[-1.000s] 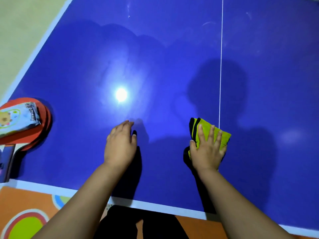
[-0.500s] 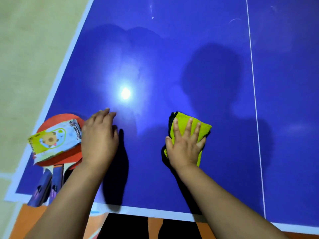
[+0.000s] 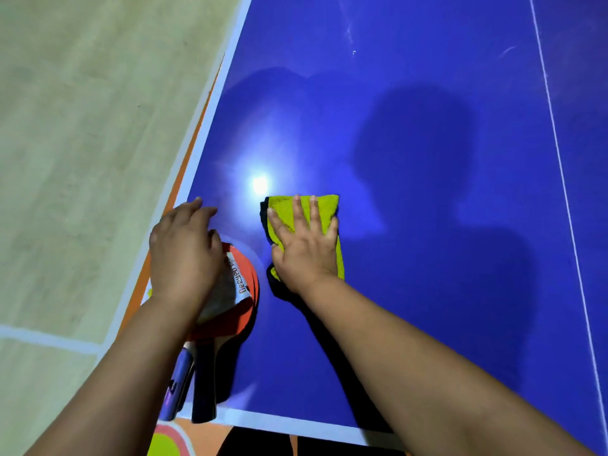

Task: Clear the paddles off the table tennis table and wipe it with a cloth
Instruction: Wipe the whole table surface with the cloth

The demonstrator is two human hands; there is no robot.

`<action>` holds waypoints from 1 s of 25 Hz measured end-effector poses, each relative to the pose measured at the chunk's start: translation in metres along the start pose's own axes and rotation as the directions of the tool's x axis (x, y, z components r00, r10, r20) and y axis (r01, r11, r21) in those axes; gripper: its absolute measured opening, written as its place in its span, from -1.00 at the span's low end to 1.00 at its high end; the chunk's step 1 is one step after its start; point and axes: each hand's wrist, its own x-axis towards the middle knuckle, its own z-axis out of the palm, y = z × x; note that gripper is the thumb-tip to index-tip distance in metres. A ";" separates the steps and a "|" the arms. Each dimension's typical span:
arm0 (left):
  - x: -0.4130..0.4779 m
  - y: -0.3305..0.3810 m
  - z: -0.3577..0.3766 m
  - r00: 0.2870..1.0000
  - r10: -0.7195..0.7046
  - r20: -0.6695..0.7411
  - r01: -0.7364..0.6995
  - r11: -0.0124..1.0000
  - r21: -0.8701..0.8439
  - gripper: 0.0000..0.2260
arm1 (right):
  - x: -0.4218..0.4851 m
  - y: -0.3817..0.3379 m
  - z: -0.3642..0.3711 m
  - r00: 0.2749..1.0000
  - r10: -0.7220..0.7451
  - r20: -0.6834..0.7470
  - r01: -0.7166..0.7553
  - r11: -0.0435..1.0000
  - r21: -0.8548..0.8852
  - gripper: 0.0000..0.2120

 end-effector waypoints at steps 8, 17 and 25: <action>0.005 0.101 0.040 0.978 0.162 0.132 -0.163 0.987 -0.003 -0.68 | -0.025 0.109 -0.009 0.986 0.156 -0.052 -0.150 0.983 0.104 -0.38; -0.008 0.252 0.101 0.951 0.218 0.218 -0.197 0.974 -0.115 -0.71 | -0.069 0.323 -0.028 0.892 0.436 -0.121 -0.424 0.899 0.110 -0.36; 0.006 0.285 0.117 0.947 0.234 0.219 -0.202 0.966 -0.160 -0.72 | -0.065 0.383 -0.036 0.721 0.690 -0.056 -0.680 0.722 0.127 -0.38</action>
